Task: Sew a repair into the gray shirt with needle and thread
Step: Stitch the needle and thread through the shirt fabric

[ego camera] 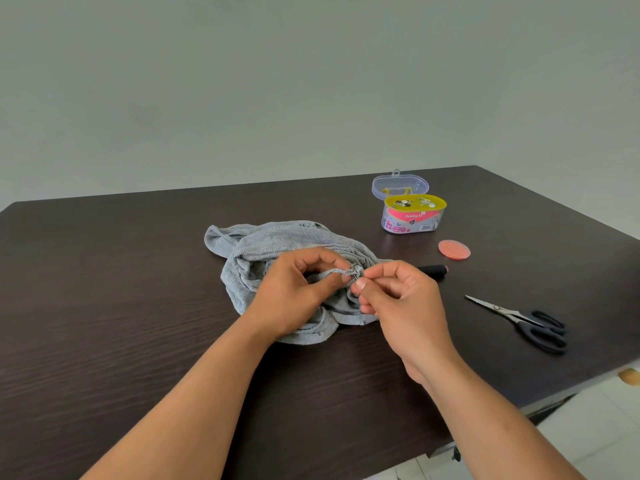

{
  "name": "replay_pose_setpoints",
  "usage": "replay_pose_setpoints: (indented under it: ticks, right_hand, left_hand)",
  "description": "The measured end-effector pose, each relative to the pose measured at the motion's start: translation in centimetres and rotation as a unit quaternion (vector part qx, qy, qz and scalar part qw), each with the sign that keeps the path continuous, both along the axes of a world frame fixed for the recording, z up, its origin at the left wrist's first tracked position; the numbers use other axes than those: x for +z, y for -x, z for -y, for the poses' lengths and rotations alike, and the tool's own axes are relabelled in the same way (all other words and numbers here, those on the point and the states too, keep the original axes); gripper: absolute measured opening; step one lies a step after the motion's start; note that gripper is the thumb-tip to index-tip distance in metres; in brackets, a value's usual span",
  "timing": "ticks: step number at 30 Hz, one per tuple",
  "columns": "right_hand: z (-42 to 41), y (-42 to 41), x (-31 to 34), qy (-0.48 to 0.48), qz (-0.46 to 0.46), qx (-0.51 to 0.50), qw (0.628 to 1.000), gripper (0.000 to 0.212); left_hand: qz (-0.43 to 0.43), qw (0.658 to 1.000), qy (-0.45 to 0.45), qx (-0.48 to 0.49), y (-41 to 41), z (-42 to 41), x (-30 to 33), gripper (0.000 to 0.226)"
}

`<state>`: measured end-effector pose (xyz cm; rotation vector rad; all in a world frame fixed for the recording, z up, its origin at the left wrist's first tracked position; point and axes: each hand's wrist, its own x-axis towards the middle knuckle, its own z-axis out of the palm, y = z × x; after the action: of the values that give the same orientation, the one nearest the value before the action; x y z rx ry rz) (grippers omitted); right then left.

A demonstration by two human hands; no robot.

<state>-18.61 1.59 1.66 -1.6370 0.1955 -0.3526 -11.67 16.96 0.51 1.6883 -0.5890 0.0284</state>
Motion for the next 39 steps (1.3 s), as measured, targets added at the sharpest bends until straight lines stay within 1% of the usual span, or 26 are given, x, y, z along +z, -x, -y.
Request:
replay_pose_setpoints:
  ticks: [5,9,14,19,27,34,39]
  right_hand:
    - [-0.2,-0.2,-0.2,-0.028,0.005,-0.002,1.000,0.009]
    - [-0.1,0.2,-0.3,-0.011,-0.002,0.001,1.000,0.016]
    - [-0.1,0.2,-0.4,-0.018,0.004,-0.005,1.000,0.023]
    - [-0.2,0.2,-0.5,0.020,0.003,-0.002,1.000,0.025]
    - [-0.1,0.2,-0.7,0.044,0.000,-0.004,0.999,0.023]
    - [-0.3,0.0,-0.8,0.011,0.009,0.008,1.000,0.027]
    - [-0.2,-0.1,-1.0,-0.016,0.025,-0.002,1.000,0.027]
  left_hand:
    - [-0.010,1.000,0.008,-0.004,-0.1,-0.1,0.0,0.009]
    - [-0.006,1.000,0.009,0.003,-0.1,-0.1,0.0,0.010]
    - [-0.014,1.000,0.002,0.001,-0.2,-0.1,-0.1,0.011]
    - [-0.029,1.000,0.009,0.001,-0.2,-0.1,0.0,0.006]
    - [-0.039,0.999,0.023,0.008,-0.1,-0.1,0.0,0.005]
    - [-0.070,0.997,0.027,-0.005,0.0,-0.1,0.2,0.005]
    - [-0.068,0.998,0.011,-0.007,0.0,-0.1,0.3,0.005]
